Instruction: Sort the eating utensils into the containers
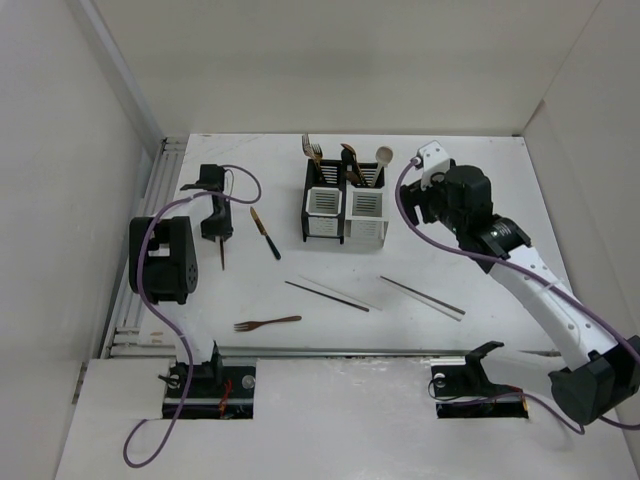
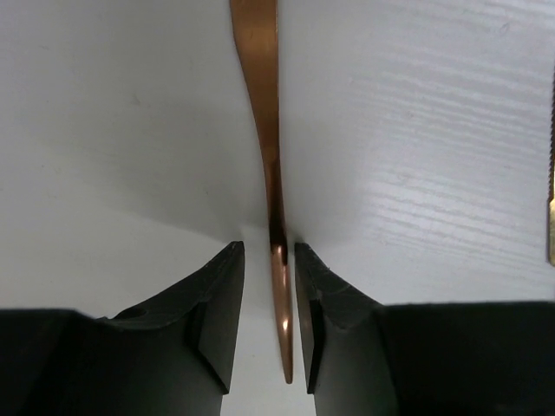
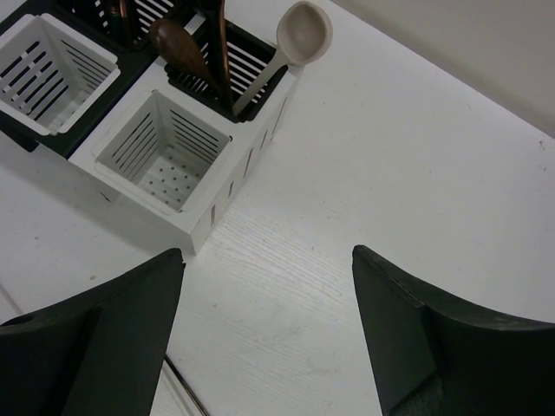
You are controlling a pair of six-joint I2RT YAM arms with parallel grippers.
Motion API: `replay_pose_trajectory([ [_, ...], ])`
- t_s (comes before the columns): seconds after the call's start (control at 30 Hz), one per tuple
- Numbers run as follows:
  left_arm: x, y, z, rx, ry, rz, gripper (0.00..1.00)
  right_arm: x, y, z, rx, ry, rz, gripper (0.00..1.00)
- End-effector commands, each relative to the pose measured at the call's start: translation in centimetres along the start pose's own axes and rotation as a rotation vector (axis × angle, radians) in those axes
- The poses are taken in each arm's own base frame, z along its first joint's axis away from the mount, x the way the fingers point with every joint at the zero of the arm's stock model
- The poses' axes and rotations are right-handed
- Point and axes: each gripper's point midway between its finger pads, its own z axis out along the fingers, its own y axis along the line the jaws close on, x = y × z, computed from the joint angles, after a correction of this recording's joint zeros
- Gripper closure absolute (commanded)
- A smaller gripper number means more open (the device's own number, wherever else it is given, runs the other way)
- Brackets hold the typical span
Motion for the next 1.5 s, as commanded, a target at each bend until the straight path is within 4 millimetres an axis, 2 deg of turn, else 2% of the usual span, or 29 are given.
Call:
replay_pose_trajectory([
  [0.0, 3.1, 0.9, -0.5, -0.005, 0.095, 0.009, 0.73, -1.9, -0.7, -1.0, 0.031, -0.086, -0.010, 0.16],
  [0.13, 4.5, 0.7, 0.6, 0.000, 0.146, 0.016, 0.79, -1.7, -0.8, -0.9, 0.041, -0.086, -0.009, 0.15],
  [0.37, 3.7, -0.1, 2.6, 0.023, 0.159, 0.029, 0.91, -1.7, -1.2, -0.9, 0.059, -0.082, -0.028, 0.15],
  [0.43, 4.2, -0.1, 3.1, 0.021, 0.180, 0.032, 1.00, -1.9, -1.3, -1.2, 0.061, -0.090, -0.027, 0.15],
  [0.5, 4.4, -0.1, 3.4, 0.020, 0.189, 0.033, 1.00, -2.1, -1.6, -1.6, 0.073, -0.098, -0.034, 0.14],
  [0.6, 2.0, -0.6, 1.7, 0.077, 0.084, 0.007, 1.00, -1.8, -1.7, -1.7, 0.083, -0.095, -0.034, 0.14],
  [0.63, 0.1, -0.8, 0.1, 0.116, -0.005, -0.012, 1.00, -1.8, -1.7, -1.7, 0.083, -0.095, -0.034, 0.14],
  [0.7, -2.5, -1.2, -2.2, 0.159, -0.119, -0.010, 1.00, -2.1, -1.8, -1.5, 0.088, -0.115, -0.031, 0.14],
  [0.73, -4.6, -1.5, -3.6, 0.187, -0.206, -0.001, 1.00, -2.0, -1.7, -1.4, 0.088, -0.117, -0.031, 0.14],
  [0.77, -6.6, -1.4, -6.2, 0.200, -0.302, 0.008, 1.00, -2.2, -1.8, -1.4, 0.090, -0.127, -0.029, 0.14],
  [0.87, -9.5, -1.9, -9.8, 0.253, -0.451, 0.042, 1.00, -2.6, -1.4, -0.7, 0.070, -0.141, -0.029, 0.14],
  [0.93, -11.2, -2.1, -13.0, 0.290, -0.542, 0.064, 1.00, -2.6, -1.4, -0.4, 0.071, -0.143, -0.038, 0.14],
  [0.97, -11.4, -2.8, -13.8, 0.330, -0.565, 0.075, 1.00, -3.3, -1.5, -0.5, 0.075, -0.162, -0.036, 0.14],
  [1.03, -12.4, -3.9, -16.9, 0.412, -0.653, 0.124, 1.00, -3.4, -1.4, -0.2, 0.067, -0.165, -0.047, 0.14],
  [1.07, -12.5, -3.8, -17.6, 0.413, -0.669, 0.125, 1.00, -3.4, -1.4, -0.2, 0.067, -0.165, -0.047, 0.14],
  [1.1, -12.9, -5.7, -20.0, 0.482, -0.745, 0.185, 1.00, -3.4, -1.2, -0.2, 0.058, -0.167, -0.048, 0.14],
  [1.17, -13.0, -7.6, -22.7, 0.547, -0.842, 0.247, 1.00, -3.7, -1.3, -0.2, 0.062, -0.179, -0.057, 0.14],
  [1.2, -13.9, -9.0, -25.2, 0.603, -0.953, 0.294, 1.00, -3.7, -1.3, -0.2, 0.062, -0.179, -0.057, 0.14],
  [1.23, -12.8, -11.2, -26.6, 0.665, -0.995, 0.335, 1.00, -3.7, -1.3, 0.0, 0.062, -0.180, -0.057, 0.14],
  [1.33, -12.6, -15.8, -30.2, 0.818, -1.112, 0.384, 1.00, -3.7, -1.3, 0.0, 0.062, -0.180, -0.057, 0.14],
  [1.37, -11.8, -18.1, -31.0, 0.885, -1.112, 0.407, 1.00, -3.7, -1.5, 0.1, 0.062, -0.180, -0.055, 0.14],
  [1.4, -11.6, -19.4, -31.1, 0.928, -1.106, 0.405, 1.00, -3.7, -1.5, 0.1, 0.062, -0.180, -0.055, 0.14],
  [1.43, -11.8, -20.6, -32.2, 0.974, -1.138, 0.410, 1.00, -3.7, -1.5, 0.1, 0.062, -0.180, -0.055, 0.14],
  [1.47, -11.6, -21.9, -31.3, 1.012, -1.097, 0.386, 1.00, -3.7, -1.5, 0.1, 0.062, -0.180, -0.055, 0.14],
])
